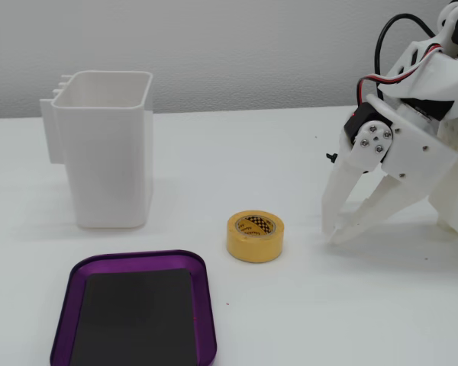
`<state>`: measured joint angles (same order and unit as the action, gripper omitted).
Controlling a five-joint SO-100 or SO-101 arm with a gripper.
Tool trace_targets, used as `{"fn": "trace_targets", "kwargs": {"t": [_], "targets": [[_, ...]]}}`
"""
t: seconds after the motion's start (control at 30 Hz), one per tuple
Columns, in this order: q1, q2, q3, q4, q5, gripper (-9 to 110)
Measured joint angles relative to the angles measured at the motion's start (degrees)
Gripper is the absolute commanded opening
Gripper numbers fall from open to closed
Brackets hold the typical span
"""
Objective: Pick up the yellow tape and place it in the box.
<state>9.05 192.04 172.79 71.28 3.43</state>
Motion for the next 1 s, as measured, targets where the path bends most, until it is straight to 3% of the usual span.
{"fn": "trace_targets", "kwargs": {"t": [0.83,1.0], "targets": [[0.00,0.00,0.00,0.00,-0.44,0],[0.18,0.00,-0.26,-1.49,-10.72,0]]}}
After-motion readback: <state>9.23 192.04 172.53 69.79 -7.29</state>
